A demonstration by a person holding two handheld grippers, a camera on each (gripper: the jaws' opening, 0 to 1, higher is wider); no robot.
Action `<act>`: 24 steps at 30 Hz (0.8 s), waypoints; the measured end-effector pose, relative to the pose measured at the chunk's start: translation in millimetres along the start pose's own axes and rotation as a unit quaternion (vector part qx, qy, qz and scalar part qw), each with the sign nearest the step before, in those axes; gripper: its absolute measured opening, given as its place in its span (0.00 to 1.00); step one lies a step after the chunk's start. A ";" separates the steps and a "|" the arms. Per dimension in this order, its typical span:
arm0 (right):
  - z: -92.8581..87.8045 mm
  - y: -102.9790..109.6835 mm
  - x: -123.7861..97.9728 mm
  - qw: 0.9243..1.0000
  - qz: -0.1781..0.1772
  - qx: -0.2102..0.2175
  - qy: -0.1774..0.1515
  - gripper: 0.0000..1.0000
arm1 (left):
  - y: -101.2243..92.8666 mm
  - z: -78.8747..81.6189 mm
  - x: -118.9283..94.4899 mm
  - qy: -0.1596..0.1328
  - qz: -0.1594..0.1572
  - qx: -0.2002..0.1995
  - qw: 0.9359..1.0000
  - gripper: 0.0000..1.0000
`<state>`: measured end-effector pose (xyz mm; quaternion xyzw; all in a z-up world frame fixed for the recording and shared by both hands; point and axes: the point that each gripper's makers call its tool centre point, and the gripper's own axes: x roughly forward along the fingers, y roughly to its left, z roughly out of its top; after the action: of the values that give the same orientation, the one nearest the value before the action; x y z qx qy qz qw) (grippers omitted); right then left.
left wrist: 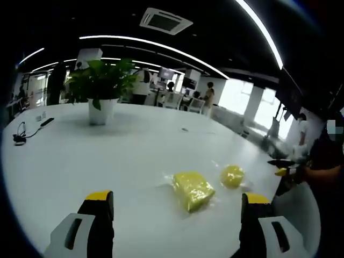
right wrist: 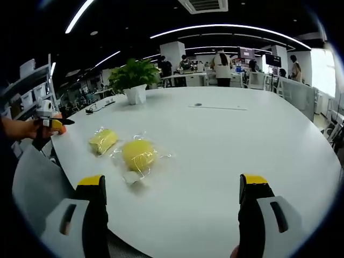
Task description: Compare the silicone blocks by pressing each to a similar depth, holding the contact briefly, and releasing to observe deformation and rebound differences across the visible hardness samples.
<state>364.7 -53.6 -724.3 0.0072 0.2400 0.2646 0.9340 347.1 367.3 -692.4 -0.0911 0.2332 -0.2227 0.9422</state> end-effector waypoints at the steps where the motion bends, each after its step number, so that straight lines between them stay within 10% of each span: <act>1: 0.5 -0.5 0.1 1.000 0.000 0.002 -0.001 0.96 | 0.1 -0.2 0.2 0.001 0.000 0.000 1.000 1.00; 24: 7.3 -2.0 6.5 1.000 0.009 -0.015 -0.010 0.97 | 2.2 -8.1 7.7 0.025 0.007 0.012 1.000 1.00</act>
<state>373.7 -51.2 -721.0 -0.0023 0.2269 0.2762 0.9339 350.2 365.1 -703.2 -0.0726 0.2545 -0.2215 0.9386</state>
